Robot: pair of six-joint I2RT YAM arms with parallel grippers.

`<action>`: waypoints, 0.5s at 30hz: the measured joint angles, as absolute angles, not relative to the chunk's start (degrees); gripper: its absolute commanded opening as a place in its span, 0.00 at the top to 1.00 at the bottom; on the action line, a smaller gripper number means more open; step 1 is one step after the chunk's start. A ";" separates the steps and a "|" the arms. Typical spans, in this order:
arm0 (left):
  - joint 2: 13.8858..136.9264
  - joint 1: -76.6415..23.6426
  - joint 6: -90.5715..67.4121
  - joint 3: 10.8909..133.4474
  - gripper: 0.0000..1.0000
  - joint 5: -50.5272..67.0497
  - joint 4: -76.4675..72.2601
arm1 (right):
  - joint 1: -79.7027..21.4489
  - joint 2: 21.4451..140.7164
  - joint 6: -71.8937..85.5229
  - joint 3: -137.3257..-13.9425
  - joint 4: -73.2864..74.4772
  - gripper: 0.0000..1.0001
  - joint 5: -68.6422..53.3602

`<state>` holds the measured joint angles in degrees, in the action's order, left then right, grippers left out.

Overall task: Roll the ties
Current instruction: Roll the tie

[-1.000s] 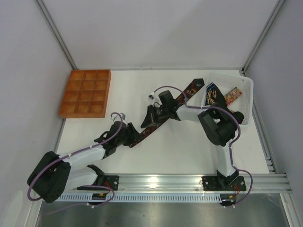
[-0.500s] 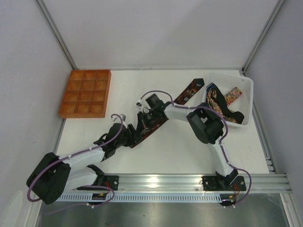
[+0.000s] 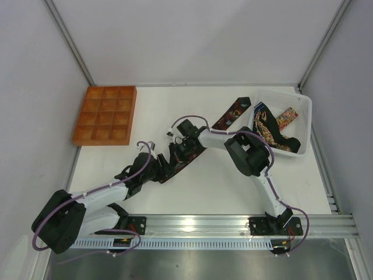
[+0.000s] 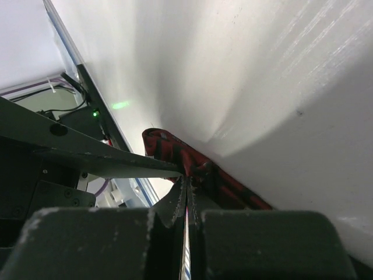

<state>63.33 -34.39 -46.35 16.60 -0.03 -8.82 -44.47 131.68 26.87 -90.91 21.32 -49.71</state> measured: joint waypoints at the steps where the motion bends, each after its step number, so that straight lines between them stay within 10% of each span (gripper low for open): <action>1: 63.33 -34.39 -46.30 16.60 0.44 -0.01 -8.82 | -44.47 131.70 26.87 -90.98 21.37 1.00 -49.78; 15: 49.10 -34.39 -48.03 21.78 0.31 -0.93 10.66 | -43.90 131.00 27.79 -88.20 17.02 1.00 -49.56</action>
<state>49.10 -34.39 -48.03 21.78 -0.93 10.66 -43.90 131.00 27.79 -88.20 17.02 -49.56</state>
